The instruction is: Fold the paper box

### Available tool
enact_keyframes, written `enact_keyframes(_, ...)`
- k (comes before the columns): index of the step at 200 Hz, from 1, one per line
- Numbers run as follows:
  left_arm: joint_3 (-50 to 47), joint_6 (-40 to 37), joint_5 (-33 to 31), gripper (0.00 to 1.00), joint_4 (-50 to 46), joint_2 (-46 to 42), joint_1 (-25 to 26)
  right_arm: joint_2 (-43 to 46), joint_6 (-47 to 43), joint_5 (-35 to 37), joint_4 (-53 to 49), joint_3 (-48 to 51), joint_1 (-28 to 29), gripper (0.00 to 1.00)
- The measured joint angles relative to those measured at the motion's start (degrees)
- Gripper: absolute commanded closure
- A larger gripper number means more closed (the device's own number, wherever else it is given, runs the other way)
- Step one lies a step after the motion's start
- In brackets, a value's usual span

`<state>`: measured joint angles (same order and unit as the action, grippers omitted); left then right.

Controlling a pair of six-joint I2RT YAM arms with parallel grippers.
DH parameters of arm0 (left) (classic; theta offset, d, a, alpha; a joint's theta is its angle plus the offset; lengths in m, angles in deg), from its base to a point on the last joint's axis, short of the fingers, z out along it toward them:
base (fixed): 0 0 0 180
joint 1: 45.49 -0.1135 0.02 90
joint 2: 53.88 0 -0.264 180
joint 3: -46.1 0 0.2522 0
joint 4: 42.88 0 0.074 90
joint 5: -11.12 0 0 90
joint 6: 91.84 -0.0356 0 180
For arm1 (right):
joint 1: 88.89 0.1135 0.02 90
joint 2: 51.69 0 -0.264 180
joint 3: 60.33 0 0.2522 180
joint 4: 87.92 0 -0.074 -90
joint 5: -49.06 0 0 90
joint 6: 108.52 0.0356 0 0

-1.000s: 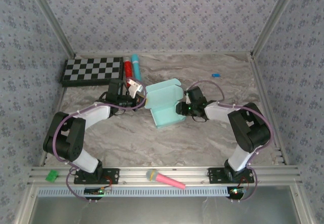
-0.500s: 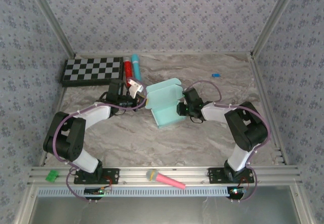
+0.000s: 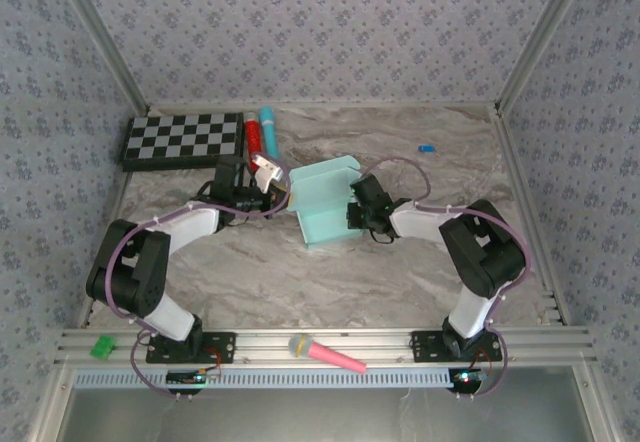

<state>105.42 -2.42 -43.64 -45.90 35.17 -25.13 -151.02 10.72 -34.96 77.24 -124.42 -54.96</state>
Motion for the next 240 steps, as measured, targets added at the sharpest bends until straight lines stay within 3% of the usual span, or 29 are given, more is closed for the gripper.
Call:
enact_keyframes(114,0.1,-0.5,0.0,1.0,0.4,0.3,0.0,-2.0,2.4,8.6,-7.0,-4.2,3.7,1.0)
enact_keyframes(206,0.6,-1.4,-0.3,1.0,0.0,0.3,0.3,-2.7,5.5,11.2,-8.8,-5.1,4.7,1.0)
enact_keyframes(240,0.7,-1.6,-0.3,1.0,-0.2,0.4,0.3,-2.3,5.5,10.7,-8.8,-5.0,4.7,0.92)
